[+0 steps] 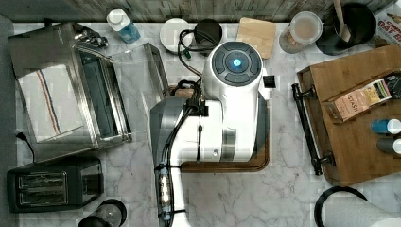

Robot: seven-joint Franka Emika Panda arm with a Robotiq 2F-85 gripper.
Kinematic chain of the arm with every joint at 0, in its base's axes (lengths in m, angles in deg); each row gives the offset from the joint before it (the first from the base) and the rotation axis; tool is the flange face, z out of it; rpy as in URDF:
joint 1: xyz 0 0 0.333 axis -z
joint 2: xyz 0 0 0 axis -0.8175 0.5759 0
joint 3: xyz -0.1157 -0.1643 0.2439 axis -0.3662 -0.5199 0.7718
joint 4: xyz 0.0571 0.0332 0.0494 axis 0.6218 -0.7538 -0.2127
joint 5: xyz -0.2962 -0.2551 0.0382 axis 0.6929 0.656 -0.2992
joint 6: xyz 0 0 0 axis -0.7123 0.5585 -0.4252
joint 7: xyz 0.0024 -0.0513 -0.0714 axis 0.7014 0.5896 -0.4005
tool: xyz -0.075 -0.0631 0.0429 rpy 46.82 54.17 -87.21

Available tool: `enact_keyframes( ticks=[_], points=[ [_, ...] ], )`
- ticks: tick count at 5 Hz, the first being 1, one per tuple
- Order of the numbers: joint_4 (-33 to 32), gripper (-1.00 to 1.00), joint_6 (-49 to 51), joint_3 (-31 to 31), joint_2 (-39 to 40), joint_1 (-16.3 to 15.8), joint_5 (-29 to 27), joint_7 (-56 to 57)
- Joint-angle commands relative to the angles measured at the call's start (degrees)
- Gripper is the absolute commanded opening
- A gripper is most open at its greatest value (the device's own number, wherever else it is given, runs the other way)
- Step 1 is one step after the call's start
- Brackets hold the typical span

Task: Pick up the bowl.

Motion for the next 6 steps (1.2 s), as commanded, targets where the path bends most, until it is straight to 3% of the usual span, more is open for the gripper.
enact_keyframes(
  ticks=[1, 3, 4, 5, 6],
  points=[
    [-6.46, -1.0, -3.5, -2.77, -2.48, 3.05, -2.58, -0.43],
    [-17.47, -1.0, -9.94, -8.31, -10.66, 7.34, 1.72, -12.23],
    [-20.42, 1.0, -11.63, -10.1, -12.1, 7.12, 3.43, -15.53],
    [-22.57, 1.0, -14.05, -9.48, -12.02, 7.92, 3.37, -15.44],
    [-26.73, 1.0, -19.51, -10.98, -10.51, 6.51, -0.99, -8.13]
  ],
)
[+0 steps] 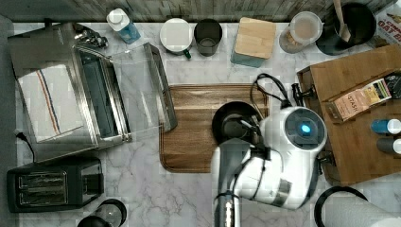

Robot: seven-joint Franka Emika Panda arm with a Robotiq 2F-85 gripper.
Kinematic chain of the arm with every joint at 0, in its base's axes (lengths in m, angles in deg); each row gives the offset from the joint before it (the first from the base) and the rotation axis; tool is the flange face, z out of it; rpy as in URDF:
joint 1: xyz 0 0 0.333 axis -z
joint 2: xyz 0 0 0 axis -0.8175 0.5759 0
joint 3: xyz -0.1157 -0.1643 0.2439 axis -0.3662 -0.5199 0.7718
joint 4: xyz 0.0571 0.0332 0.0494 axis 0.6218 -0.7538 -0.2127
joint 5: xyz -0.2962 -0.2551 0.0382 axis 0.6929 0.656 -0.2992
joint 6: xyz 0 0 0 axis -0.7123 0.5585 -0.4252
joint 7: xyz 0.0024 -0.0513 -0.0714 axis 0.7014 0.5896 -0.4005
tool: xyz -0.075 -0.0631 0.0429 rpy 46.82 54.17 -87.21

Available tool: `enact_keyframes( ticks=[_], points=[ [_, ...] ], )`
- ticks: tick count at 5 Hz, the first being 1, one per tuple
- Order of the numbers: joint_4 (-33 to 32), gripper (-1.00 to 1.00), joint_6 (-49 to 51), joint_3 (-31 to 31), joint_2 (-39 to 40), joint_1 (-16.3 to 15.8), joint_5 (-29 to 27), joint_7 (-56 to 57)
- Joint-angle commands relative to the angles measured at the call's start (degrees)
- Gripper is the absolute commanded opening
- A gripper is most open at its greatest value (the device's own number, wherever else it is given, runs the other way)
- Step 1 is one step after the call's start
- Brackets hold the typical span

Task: Pick up the bowl.

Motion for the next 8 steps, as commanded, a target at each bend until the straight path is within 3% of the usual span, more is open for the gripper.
enact_keyframes(
  ticks=[1, 3, 7, 8],
  points=[
    [-5.97, 1.0, -11.41, -2.59, 1.73, -1.36, -5.77, 13.09],
    [-10.18, 1.0, -14.69, -1.98, 3.64, -0.64, -10.37, 16.72],
    [-10.23, 1.0, -19.85, -0.12, 11.51, -0.34, -8.12, 10.36],
    [-12.23, 1.0, -22.34, 3.31, 9.26, 3.83, -5.33, 5.21]
  ],
)
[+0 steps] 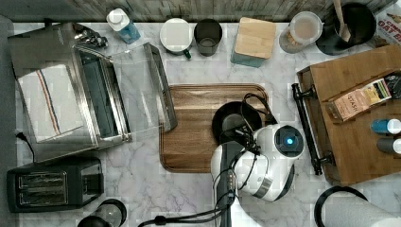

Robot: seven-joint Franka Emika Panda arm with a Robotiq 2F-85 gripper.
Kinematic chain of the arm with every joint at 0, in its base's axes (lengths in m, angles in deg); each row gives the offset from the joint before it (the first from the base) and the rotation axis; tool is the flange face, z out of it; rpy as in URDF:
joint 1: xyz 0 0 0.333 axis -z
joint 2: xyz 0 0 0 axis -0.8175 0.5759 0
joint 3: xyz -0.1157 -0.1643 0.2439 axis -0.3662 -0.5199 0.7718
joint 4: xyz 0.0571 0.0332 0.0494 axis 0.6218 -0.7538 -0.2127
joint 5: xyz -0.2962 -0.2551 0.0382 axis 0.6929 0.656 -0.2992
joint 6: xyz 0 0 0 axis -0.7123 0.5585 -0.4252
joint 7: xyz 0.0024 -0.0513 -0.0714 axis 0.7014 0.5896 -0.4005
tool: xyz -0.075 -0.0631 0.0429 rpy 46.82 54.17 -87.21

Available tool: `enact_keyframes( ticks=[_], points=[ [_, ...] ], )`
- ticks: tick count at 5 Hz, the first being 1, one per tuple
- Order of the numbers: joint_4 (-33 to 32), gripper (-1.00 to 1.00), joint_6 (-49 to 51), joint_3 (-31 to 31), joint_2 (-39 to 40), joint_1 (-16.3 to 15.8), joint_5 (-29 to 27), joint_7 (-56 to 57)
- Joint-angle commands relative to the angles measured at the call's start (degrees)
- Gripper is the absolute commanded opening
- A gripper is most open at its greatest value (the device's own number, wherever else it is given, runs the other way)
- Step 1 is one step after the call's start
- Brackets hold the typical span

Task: Pick up the bowl.

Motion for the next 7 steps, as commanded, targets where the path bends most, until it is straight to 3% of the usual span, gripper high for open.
enact_keyframes(
  ticks=[1, 2, 5, 7],
  points=[
    [-1.38, -0.61, -2.5, 0.59, -4.64, 1.21, 5.61, -11.57],
    [-1.34, -1.0, -3.32, 1.54, -4.0, 1.7, 4.96, -10.56],
    [4.99, -1.0, -0.15, 2.27, -6.71, 1.26, 5.28, -9.18],
    [17.61, -1.0, -2.59, 5.43, -9.04, -0.76, 11.08, -6.94]
  ],
)
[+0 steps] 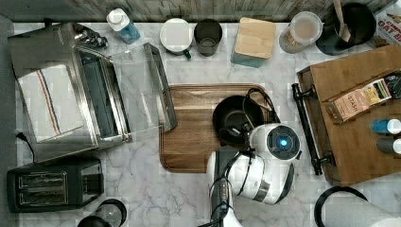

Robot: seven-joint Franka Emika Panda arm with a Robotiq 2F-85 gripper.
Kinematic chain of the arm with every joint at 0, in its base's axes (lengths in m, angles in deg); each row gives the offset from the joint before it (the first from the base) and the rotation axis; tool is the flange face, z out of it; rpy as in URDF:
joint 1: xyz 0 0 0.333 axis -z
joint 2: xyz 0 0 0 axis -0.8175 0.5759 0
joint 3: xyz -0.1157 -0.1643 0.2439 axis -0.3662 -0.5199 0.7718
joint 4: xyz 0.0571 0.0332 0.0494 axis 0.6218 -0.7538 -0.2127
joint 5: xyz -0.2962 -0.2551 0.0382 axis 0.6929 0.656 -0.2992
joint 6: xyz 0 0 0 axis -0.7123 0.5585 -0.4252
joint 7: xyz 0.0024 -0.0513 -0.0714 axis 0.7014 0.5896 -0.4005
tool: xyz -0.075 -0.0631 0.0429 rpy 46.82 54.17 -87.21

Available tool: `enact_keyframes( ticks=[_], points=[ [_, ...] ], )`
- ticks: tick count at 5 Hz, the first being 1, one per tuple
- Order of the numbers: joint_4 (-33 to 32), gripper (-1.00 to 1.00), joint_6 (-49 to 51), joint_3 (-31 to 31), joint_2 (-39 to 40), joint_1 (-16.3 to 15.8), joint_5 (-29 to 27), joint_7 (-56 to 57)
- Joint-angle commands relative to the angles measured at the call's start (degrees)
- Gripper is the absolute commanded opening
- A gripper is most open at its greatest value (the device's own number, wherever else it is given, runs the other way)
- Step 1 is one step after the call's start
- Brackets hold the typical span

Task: Pick up the bowl.

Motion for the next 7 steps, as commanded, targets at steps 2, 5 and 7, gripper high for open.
enact_keyframes(
  ticks=[2, 5, 7],
  points=[
    [29.92, -1.0, 9.62, 3.47, -2.97, -7.42, 2.02, 22.67],
    [36.65, -1.0, 22.17, 4.47, -0.09, -7.94, -5.73, 49.59],
    [36.65, -1.0, 22.16, 3.73, -0.09, -8.67, -5.75, 49.61]
  ],
)
